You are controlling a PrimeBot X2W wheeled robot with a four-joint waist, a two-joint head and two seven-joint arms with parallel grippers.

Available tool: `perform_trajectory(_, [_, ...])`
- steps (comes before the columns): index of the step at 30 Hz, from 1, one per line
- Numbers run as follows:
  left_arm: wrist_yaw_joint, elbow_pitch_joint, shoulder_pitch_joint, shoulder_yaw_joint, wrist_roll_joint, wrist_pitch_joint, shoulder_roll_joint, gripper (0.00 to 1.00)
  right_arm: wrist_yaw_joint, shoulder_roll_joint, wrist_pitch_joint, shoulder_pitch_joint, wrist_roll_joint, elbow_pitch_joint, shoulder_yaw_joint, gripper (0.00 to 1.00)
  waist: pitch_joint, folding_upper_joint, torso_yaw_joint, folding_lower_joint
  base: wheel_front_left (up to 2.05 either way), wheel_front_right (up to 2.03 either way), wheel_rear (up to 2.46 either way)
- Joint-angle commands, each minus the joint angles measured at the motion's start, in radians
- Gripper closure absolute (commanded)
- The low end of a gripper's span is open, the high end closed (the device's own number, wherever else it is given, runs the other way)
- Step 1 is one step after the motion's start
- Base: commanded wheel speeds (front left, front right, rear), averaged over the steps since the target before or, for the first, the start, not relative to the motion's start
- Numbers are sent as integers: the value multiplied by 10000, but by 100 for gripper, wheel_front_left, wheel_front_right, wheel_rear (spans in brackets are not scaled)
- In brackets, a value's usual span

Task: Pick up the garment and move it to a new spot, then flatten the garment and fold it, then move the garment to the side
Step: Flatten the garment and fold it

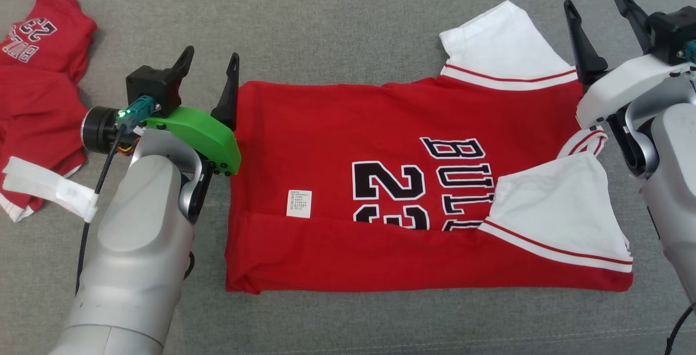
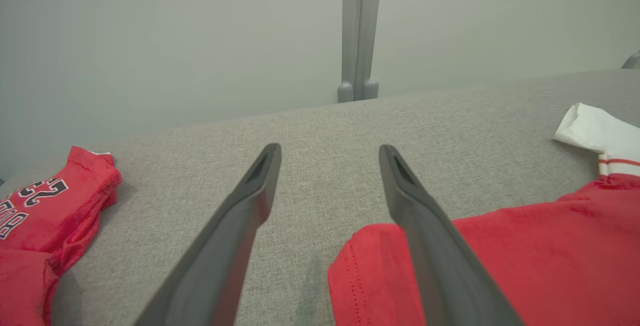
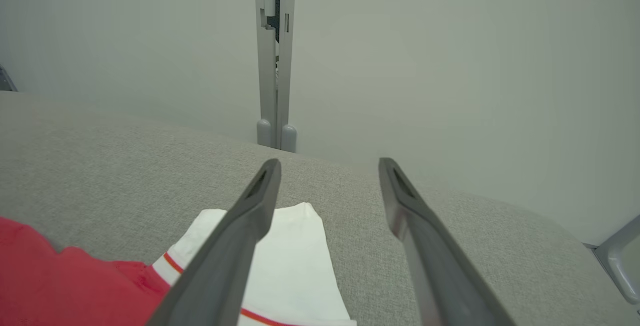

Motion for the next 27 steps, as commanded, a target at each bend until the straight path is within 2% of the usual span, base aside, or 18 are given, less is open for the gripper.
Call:
perform_trajectory(1, [-26, 307, -277, -78, -145, -66, -41, 0, -16, 15, -146, -282, 89, 294, 152, 0, 763, 0, -77, -1, 0, 0, 0])
perform_trajectory(5, [-44, 1355, -688, -414, -271, -159, -168, 0, -16, 90, -419, -920, 249, 1264, 633, 0, 1013, 0, -98, -1, 0, 0, 0])
perform_trajectory(14, [-50, 2893, -1228, -1176, -840, -179, -372, 0, -16, 105, -864, -1727, 608, 2629, 1481, 0, 1265, 0, -143, -1, 0, 0, 0])
perform_trajectory(15, [-50, 3008, -1268, -1269, -913, -176, -391, 54, -16, 86, -889, -1804, 637, 2750, 1571, 0, 1284, 0, -136, -1, 0, 0, 0])
perform_trajectory(16, [-50, 3047, -1305, -1369, -1000, -200, -408, 97, -16, 69, -921, -1871, 672, 2856, 1644, 0, 1298, 0, -125, -1, 0, 0, 0])
perform_trajectory(17, [-50, 3054, -1352, -1429, -1082, -238, -425, 100, -16, 47, -939, -1935, 702, 2953, 1700, 0, 1313, 0, -101, -1, 0, 0, 0])
perform_trajectory(22, [-42, 2737, -1597, -1715, -1421, -463, -433, 100, -16, -143, -1003, -2359, 901, 3511, 2017, 0, 1378, 0, 215, -1, 0, 0, 0])
perform_trajectory(27, [-43, 1845, -1567, -1881, -1480, -528, -497, 100, -16, -390, -846, -3039, 1165, 4050, 2339, 0, 1569, 0, 647, -1, 0, 0, 0])
